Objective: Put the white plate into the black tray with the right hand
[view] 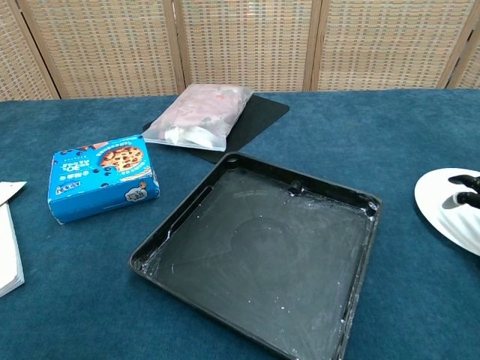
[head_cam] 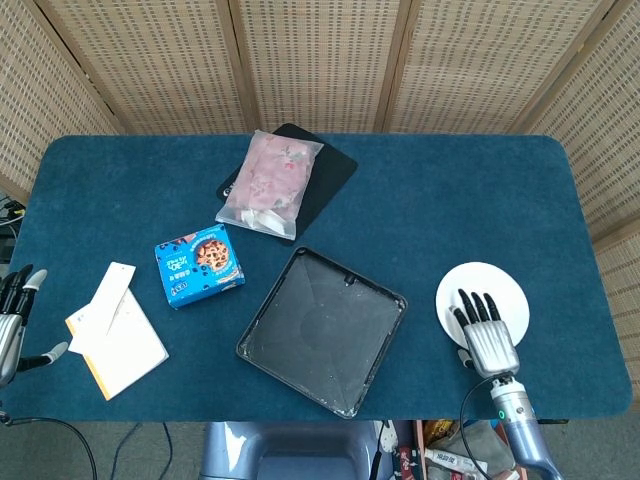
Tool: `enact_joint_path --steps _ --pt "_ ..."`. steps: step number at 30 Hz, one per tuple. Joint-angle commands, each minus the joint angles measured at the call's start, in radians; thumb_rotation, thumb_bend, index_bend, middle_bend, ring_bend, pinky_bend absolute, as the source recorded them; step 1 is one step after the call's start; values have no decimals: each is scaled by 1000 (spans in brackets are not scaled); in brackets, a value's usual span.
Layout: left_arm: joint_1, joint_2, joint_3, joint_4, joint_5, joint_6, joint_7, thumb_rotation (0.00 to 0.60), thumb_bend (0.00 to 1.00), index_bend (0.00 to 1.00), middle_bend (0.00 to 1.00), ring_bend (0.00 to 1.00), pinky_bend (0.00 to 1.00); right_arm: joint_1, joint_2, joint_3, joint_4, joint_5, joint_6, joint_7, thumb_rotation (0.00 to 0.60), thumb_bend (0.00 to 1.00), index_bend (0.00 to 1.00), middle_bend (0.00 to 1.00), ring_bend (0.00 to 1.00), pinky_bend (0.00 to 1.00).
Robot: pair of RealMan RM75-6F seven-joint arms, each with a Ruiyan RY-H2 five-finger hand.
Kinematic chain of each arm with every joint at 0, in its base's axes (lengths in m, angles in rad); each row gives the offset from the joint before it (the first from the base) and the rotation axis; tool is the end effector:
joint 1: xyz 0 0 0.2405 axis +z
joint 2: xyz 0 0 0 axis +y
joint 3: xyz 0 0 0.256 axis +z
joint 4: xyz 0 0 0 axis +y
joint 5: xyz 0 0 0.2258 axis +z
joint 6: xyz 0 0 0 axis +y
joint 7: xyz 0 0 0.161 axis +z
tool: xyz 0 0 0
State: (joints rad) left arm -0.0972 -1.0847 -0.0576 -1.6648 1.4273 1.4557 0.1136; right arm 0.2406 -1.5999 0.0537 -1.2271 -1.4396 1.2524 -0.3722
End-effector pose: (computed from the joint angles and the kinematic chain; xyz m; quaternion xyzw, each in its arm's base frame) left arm -0.3181 0.2040 0.1515 -0.5979 -0.3786 -0.3465 0.6157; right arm -0.3109 -0.2462 -0.0149 0.7049 -0.3276 0.2751 0.5658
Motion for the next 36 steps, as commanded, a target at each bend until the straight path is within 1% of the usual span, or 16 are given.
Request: enact_joint_path --steps 1,8,11,13,14,16,18,20,21,22,23,25,27,28,32,36 --pt "0 -1 -1 1 -2 -1 1 600 0 0 0 0 0 -1 1 -3 -1 1 1 -3 600 263 191 0 0 9" --pt "-1 -4 0 2 -2 -2 7 600 0 0 0 0 0 5 -9 3 22 13 -2 -21 600 268 192 0 0 9" --pt "-2 -6 0 3 -4 -3 11 600 0 0 0 0 0 10 -18 7 44 25 -10 -39 600 313 207 0 0 9" --pt "-2 -7 1 3 -4 -3 13 600 0 0 0 0 0 11 -26 11 56 28 -4 -45 600 429 263 0 0 14" --pt "-2 -7 0 3 -6 -4 13 600 0 0 0 0 0 8 -37 23 67 25 25 -41 600 480 281 0 0 18" --pt "-2 -7 0 3 -7 -4 14 600 0 0 0 0 0 4 -54 29 88 22 49 -33 600 606 308 0 0 28" --pt "-2 -8 0 4 -7 -5 14 600 0 0 0 0 0 3 -64 36 102 24 62 -28 600 650 317 0 0 33" --pt "-2 -7 1 5 -7 -7 13 600 0 0 0 0 0 2 -71 41 115 26 72 -23 600 656 338 3 0 44" --pt "-2 -7 1 5 -7 -7 13 600 0 0 0 0 0 2 -74 44 120 24 79 -20 600 655 369 10 0 57" --pt "-2 -7 1 4 -6 -7 13 600 0 0 0 0 0 1 -80 48 129 20 95 -12 600 649 420 25 0 78" --pt "-2 -7 1 4 -6 -6 13 600 0 0 0 0 0 0 -85 52 136 15 110 -5 600 644 446 33 0 87" --pt "-2 -6 1 4 -7 -5 12 600 0 0 0 0 0 0 -98 62 155 3 145 11 600 628 554 67 0 119" --pt "-2 -5 0 3 -8 -6 9 600 0 0 0 0 0 2 -106 75 171 -10 180 31 600 625 614 92 0 133" --pt "-2 -4 0 3 -8 -6 8 600 0 0 0 0 0 4 -108 78 179 -14 189 39 600 626 628 101 0 136" --pt "-1 -1 -1 2 -9 -4 2 600 0 0 0 0 0 15 -103 98 194 -32 229 73 600 626 634 110 0 138" --pt "-2 1 -2 3 -10 -7 -3 600 0 0 0 0 0 31 -77 115 188 -57 262 98 600 626 639 118 0 138"
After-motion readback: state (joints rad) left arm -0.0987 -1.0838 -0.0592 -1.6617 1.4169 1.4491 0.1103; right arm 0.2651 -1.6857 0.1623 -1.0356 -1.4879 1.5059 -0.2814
